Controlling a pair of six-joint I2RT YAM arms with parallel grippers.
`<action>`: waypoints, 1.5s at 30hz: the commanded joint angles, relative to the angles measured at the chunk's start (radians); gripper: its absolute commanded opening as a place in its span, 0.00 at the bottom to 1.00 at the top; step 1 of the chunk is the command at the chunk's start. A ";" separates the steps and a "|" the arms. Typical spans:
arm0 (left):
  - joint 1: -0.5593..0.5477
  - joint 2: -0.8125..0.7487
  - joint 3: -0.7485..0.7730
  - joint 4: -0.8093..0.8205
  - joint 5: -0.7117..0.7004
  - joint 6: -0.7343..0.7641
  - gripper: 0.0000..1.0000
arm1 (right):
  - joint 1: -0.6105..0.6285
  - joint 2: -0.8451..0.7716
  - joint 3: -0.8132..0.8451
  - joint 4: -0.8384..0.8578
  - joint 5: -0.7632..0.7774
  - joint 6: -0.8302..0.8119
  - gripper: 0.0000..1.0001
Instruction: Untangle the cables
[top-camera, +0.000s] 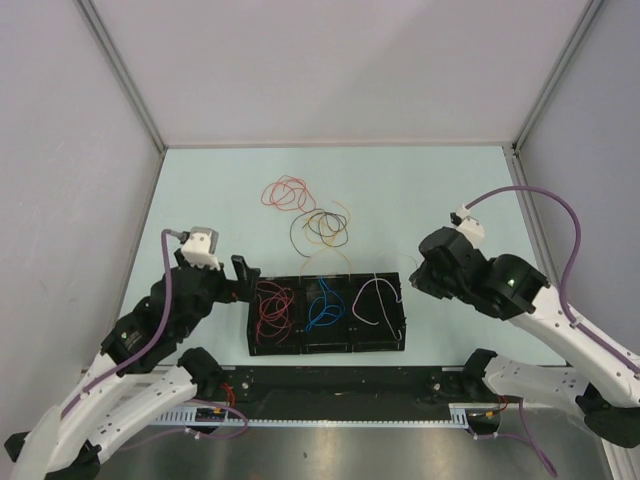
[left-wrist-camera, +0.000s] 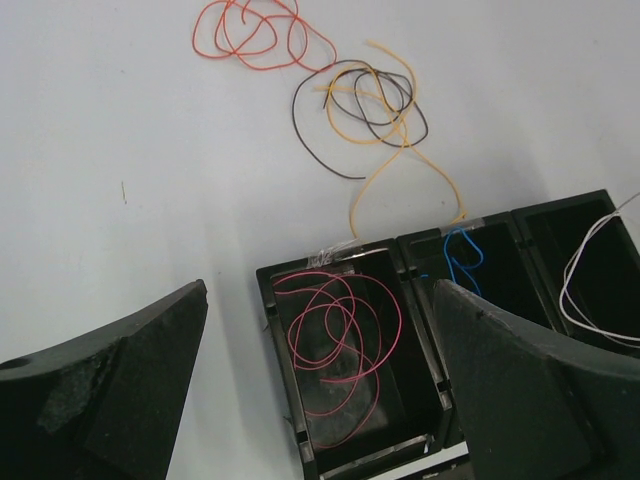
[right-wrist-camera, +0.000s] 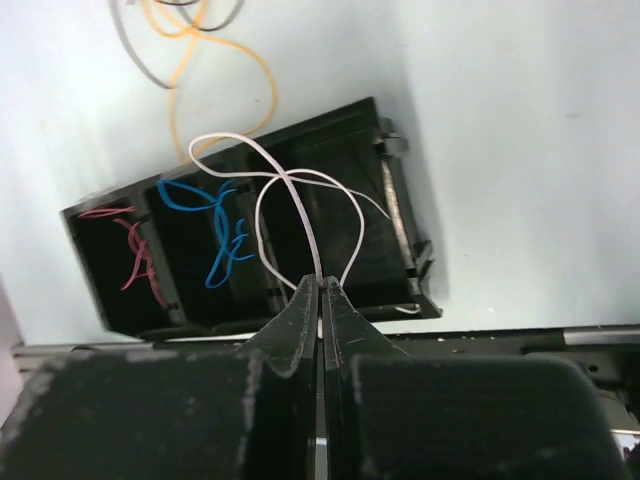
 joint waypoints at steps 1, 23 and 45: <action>0.004 -0.025 -0.016 0.050 -0.007 0.007 1.00 | 0.011 0.023 -0.023 -0.040 0.103 0.091 0.00; 0.011 0.099 -0.013 0.056 0.019 0.021 1.00 | -0.213 0.088 0.002 0.052 -0.165 -0.266 0.00; 0.014 0.140 -0.011 0.050 0.003 0.018 1.00 | -0.049 0.306 -0.225 0.122 -0.152 -0.094 0.00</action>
